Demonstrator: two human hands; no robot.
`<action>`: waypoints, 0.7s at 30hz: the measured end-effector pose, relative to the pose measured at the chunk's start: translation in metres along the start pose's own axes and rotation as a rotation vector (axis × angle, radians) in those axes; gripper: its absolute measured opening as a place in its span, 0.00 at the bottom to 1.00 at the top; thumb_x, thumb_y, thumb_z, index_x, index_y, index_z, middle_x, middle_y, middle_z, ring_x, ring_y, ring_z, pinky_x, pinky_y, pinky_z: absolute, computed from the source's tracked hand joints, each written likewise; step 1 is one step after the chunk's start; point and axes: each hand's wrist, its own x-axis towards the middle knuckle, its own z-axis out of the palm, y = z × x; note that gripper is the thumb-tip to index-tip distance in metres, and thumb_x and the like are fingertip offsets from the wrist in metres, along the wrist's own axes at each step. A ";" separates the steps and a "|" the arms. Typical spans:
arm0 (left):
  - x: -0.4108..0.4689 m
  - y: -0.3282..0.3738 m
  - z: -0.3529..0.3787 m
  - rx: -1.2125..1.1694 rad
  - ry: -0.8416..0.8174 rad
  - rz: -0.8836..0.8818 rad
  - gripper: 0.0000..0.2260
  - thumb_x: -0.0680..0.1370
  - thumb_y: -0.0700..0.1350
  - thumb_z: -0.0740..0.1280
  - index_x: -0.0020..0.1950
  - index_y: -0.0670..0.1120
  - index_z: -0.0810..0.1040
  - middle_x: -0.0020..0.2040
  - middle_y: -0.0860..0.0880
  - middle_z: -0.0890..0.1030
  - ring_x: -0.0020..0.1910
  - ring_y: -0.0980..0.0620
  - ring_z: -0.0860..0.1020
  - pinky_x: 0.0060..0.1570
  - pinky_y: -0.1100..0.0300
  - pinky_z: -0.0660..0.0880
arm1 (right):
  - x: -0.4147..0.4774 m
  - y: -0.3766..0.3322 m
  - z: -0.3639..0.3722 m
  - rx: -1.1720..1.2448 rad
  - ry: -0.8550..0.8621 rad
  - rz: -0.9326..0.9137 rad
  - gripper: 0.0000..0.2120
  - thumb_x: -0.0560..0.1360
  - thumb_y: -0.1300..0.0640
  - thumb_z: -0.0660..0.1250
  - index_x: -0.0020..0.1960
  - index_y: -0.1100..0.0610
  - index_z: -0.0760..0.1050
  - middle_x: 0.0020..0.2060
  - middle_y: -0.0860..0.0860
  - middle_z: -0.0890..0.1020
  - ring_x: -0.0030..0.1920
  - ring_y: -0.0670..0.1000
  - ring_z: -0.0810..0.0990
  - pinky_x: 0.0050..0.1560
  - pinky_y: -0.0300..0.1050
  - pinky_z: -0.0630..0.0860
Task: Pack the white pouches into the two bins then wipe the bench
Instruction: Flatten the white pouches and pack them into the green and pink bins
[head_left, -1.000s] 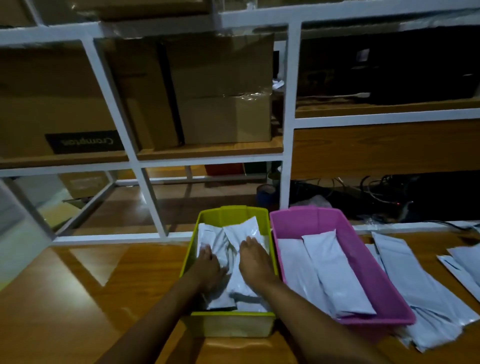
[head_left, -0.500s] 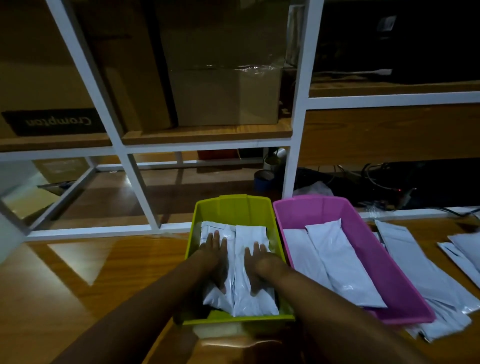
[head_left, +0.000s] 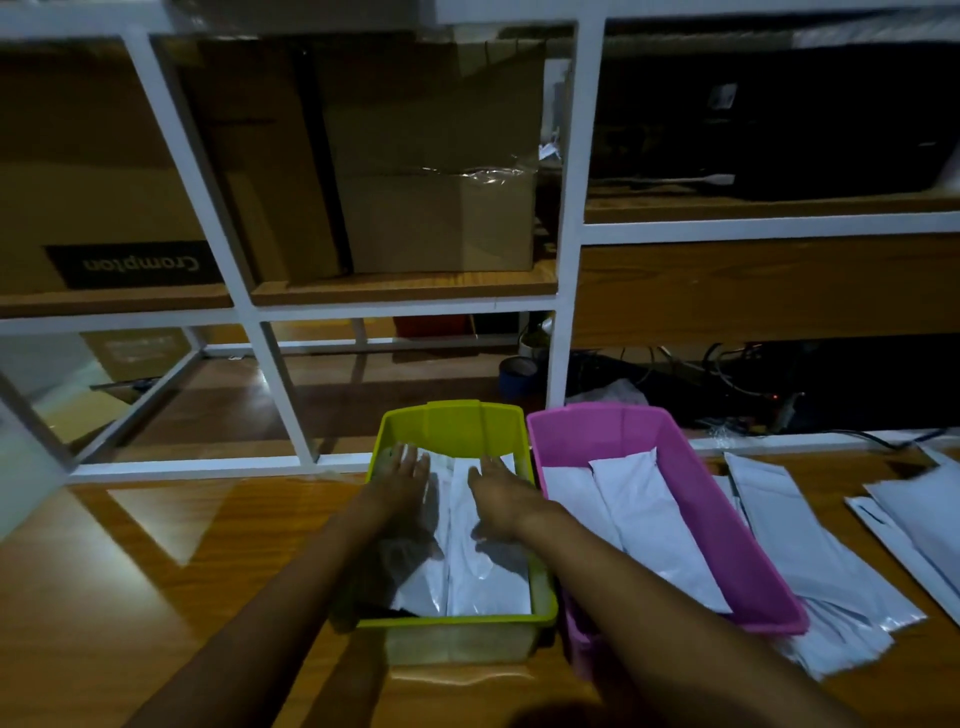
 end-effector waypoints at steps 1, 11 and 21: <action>-0.008 0.001 -0.007 -0.076 0.027 -0.027 0.50 0.73 0.66 0.65 0.78 0.37 0.43 0.78 0.36 0.42 0.75 0.38 0.36 0.75 0.42 0.42 | -0.012 0.001 -0.008 0.043 0.061 -0.019 0.41 0.73 0.52 0.73 0.77 0.62 0.53 0.77 0.62 0.47 0.77 0.59 0.48 0.73 0.54 0.60; -0.132 0.172 -0.049 -0.703 0.763 -0.017 0.25 0.77 0.54 0.63 0.71 0.43 0.71 0.72 0.43 0.70 0.74 0.45 0.63 0.69 0.51 0.63 | -0.219 0.062 -0.025 0.326 0.737 0.050 0.23 0.75 0.51 0.64 0.69 0.57 0.71 0.71 0.56 0.70 0.69 0.59 0.68 0.69 0.53 0.66; -0.161 0.383 -0.031 -0.816 0.776 0.191 0.18 0.78 0.50 0.64 0.66 0.45 0.75 0.68 0.46 0.74 0.69 0.50 0.68 0.65 0.63 0.63 | -0.380 0.156 0.024 0.353 0.811 0.230 0.19 0.76 0.51 0.64 0.65 0.55 0.76 0.67 0.53 0.75 0.66 0.54 0.71 0.61 0.49 0.72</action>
